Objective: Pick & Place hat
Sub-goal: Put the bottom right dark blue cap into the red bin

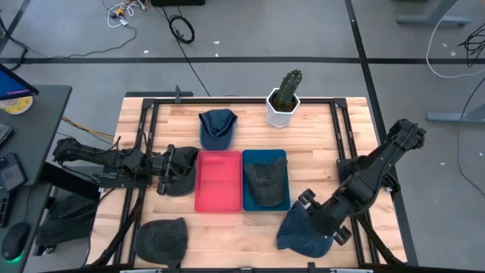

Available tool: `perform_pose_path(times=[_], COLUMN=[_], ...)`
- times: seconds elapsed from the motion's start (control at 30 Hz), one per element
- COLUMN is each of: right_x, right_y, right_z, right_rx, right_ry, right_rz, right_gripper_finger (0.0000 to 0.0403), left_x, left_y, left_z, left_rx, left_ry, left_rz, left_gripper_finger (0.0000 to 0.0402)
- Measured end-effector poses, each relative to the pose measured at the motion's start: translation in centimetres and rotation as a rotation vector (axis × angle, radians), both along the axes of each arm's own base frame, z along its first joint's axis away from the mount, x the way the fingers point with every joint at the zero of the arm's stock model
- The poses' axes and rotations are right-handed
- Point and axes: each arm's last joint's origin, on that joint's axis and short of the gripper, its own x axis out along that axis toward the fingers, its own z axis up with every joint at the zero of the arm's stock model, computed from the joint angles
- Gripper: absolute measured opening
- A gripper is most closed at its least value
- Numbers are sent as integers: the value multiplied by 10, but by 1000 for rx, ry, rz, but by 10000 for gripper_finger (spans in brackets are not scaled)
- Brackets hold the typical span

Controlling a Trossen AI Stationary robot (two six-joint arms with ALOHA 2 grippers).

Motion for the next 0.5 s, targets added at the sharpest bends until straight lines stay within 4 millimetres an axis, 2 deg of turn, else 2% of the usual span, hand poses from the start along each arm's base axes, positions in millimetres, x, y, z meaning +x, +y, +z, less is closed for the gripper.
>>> perform_pose_path(times=[0.27,0.5], right_x=[-6,-17], right_y=[17,7], right_z=[-50,-99], right_rx=[41,28], right_ry=[-25,35], right_rz=[92,48], right_gripper_finger=[137,137], left_x=[0,0], left_y=[0,0], left_z=[0,0], left_rx=[0,0], left_ry=[0,0], left_rz=[0,0], left_gripper_finger=[193,193])
